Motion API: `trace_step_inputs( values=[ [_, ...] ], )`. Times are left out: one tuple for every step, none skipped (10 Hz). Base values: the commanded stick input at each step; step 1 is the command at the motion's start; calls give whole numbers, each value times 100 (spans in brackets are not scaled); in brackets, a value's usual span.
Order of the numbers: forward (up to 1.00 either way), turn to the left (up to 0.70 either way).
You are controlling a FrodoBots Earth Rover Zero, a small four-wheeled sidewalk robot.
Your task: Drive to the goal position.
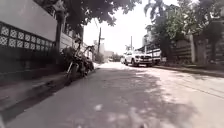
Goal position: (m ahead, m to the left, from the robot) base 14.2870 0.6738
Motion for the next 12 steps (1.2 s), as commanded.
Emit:
trace_step_inputs(
  values=[
    [70, 0],
    [70, 0],
    [70, 0],
    [70, 0],
    [70, 0],
    [70, 0],
    [70, 0],
    [70, 0],
    [70, 0],
    [70, 0],
    [70, 0],
    [70, 0]
  ],
)
